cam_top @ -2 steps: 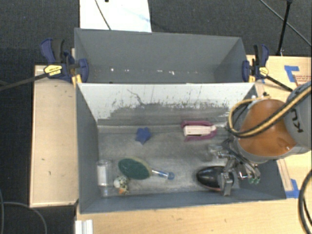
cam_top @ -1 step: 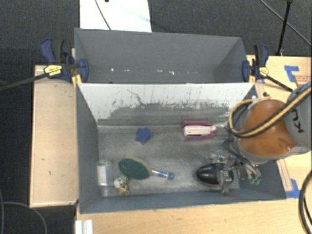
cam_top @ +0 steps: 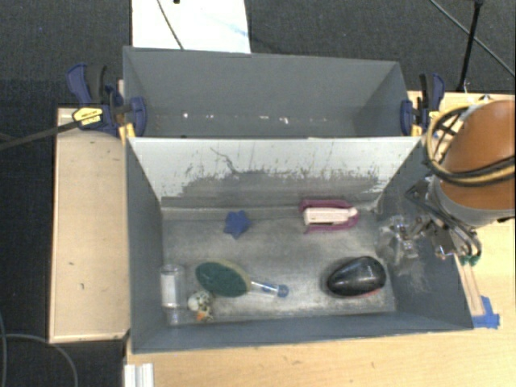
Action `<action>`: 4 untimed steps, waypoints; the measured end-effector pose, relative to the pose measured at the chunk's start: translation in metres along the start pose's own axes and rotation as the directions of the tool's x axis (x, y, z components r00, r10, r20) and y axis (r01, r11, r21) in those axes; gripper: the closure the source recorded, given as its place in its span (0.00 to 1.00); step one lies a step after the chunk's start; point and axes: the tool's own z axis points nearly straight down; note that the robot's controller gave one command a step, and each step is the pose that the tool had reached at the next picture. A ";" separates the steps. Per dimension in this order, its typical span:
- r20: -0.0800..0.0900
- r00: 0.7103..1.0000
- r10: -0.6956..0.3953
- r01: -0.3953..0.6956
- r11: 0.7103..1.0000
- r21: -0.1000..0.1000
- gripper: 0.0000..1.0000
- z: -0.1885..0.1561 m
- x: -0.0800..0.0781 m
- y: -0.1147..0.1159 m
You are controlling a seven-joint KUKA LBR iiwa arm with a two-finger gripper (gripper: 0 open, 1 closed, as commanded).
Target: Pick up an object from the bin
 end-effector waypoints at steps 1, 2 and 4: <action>-0.009 1.000 0.001 -0.001 1.000 -0.003 0.00 0.005 0.002 0.001; -0.015 0.995 -0.094 0.094 0.996 -0.007 0.00 0.151 -0.001 0.008; -0.002 0.994 -0.113 0.113 0.994 -0.001 1.00 0.028 -0.011 0.003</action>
Offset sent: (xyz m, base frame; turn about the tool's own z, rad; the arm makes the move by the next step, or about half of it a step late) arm 0.0000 0.0000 0.0000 0.0000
